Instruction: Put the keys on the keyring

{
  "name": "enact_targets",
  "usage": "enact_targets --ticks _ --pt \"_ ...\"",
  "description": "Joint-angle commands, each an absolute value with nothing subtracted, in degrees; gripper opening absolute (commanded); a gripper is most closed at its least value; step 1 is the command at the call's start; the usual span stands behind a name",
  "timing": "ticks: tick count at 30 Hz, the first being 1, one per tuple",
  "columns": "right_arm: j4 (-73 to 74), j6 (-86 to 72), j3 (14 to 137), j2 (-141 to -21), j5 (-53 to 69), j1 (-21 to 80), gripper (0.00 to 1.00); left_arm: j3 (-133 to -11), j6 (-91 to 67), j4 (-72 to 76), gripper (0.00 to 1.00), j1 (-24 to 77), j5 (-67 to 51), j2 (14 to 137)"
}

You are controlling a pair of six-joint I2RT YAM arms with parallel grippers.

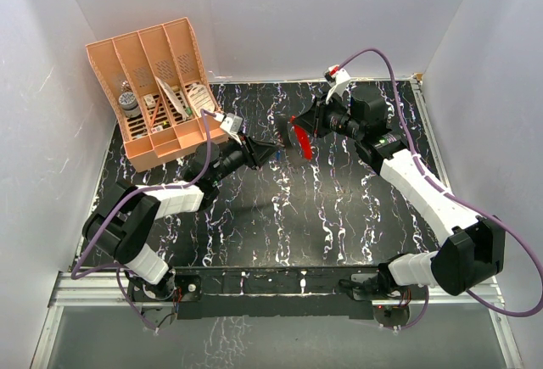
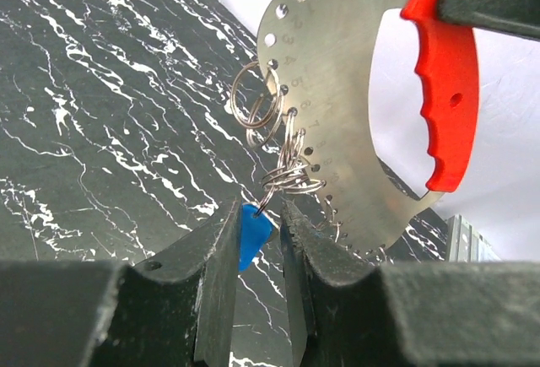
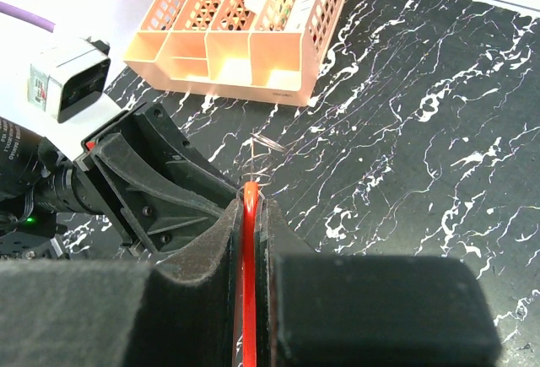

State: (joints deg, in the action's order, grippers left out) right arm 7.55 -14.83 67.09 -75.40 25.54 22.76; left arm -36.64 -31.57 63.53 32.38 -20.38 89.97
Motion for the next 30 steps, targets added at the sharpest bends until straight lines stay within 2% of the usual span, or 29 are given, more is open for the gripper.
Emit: enact_targets --ticks 1,10,17,25,30 --pt "4.1 -14.2 70.3 -74.1 26.7 22.7 0.0 -36.8 -30.9 68.7 0.24 32.4 -22.3 90.1" --pt "4.2 -14.3 70.3 -74.0 27.6 22.8 0.0 -37.2 -30.7 70.5 0.2 32.8 -22.5 91.2" --pt "4.3 -14.3 70.0 -73.9 27.4 22.8 0.0 -37.6 -30.2 70.7 0.0 33.1 -22.4 91.7" --pt "5.7 -13.7 70.4 -74.3 25.5 22.8 0.0 -36.1 -29.5 70.1 0.0 33.1 -21.6 89.5" --pt "8.8 -12.0 71.9 -75.0 23.8 22.8 0.0 -35.8 -26.5 62.7 0.0 33.2 -18.6 85.4"
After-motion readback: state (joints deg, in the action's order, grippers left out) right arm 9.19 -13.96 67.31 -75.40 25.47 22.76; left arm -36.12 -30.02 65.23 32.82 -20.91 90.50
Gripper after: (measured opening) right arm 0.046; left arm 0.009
